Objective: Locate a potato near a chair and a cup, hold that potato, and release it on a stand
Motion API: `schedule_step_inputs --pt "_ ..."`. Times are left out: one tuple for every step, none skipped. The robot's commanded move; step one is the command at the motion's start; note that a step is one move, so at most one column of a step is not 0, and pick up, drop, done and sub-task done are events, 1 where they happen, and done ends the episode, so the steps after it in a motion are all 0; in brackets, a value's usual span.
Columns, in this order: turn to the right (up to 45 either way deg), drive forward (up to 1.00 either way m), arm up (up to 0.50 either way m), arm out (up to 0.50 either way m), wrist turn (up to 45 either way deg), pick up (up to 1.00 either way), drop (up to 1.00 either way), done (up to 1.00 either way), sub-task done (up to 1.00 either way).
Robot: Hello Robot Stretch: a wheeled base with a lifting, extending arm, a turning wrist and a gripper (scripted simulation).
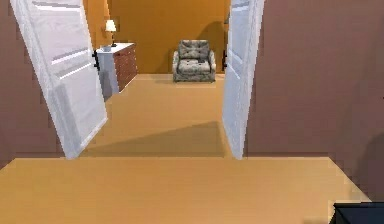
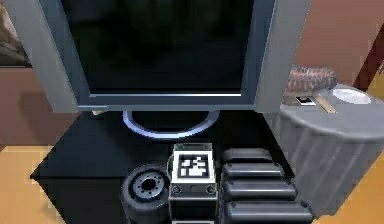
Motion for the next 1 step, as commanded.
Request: schedule_step_inputs --pt "-6.0 0.00 0.00 0.00 0.0 0.00 0.00 0.00 0.00"
